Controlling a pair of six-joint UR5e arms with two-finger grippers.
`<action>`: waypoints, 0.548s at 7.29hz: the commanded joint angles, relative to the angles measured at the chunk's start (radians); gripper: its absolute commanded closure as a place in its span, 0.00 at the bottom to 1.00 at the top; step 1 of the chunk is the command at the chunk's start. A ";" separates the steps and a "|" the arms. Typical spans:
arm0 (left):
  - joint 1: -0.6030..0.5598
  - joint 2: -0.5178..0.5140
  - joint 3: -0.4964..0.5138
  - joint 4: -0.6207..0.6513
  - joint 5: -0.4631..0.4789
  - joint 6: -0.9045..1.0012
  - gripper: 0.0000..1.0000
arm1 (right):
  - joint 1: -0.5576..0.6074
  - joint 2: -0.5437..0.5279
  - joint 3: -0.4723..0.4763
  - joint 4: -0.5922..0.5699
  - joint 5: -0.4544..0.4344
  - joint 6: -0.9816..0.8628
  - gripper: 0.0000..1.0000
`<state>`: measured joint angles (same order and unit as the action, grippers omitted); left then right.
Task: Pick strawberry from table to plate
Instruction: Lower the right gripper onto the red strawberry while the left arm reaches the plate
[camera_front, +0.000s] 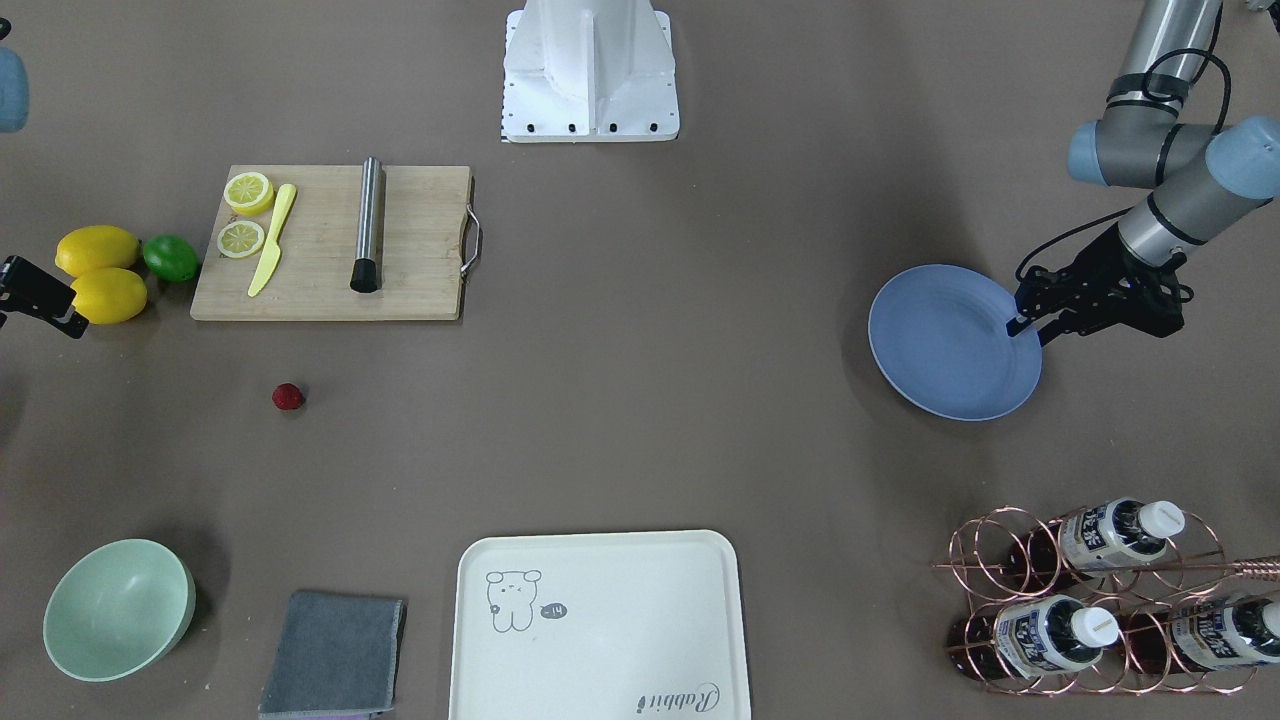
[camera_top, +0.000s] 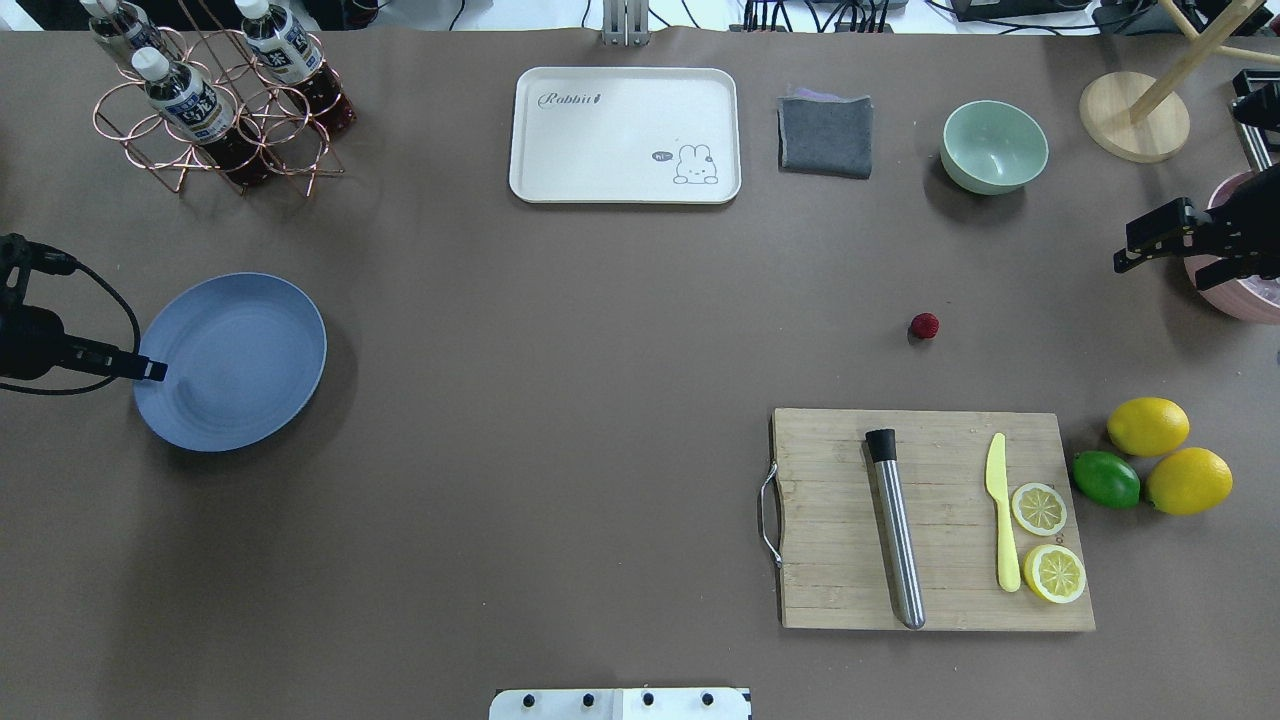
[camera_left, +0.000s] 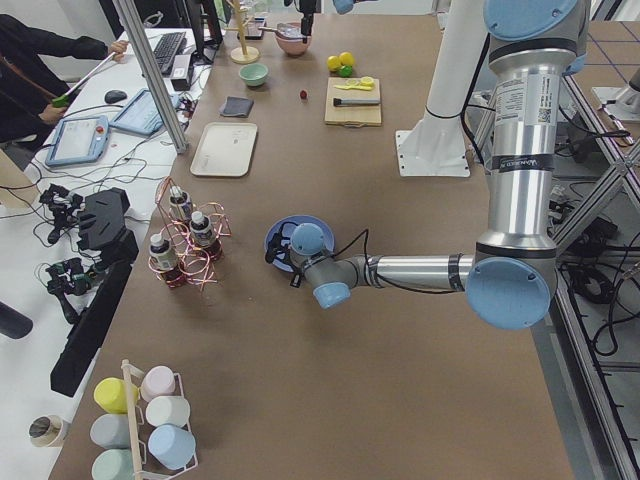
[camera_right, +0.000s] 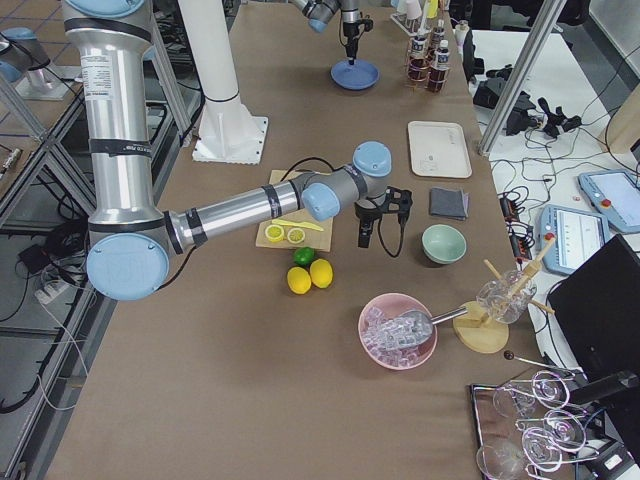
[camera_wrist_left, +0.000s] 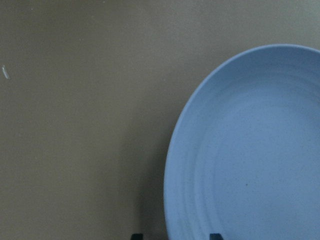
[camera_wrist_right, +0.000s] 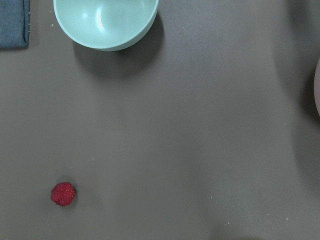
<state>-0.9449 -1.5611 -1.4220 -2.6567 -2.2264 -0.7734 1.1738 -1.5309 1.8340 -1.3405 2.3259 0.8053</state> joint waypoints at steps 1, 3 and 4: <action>0.009 -0.001 -0.003 0.000 0.011 -0.007 0.54 | -0.003 0.000 0.001 0.001 -0.003 0.024 0.00; 0.009 -0.007 -0.014 0.000 0.005 -0.067 1.00 | -0.017 0.002 0.002 0.001 -0.003 0.034 0.00; 0.009 -0.013 -0.031 0.014 -0.002 -0.076 1.00 | -0.028 0.003 0.001 0.001 -0.008 0.038 0.00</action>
<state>-0.9360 -1.5670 -1.4373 -2.6540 -2.2209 -0.8312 1.1578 -1.5292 1.8356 -1.3392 2.3216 0.8381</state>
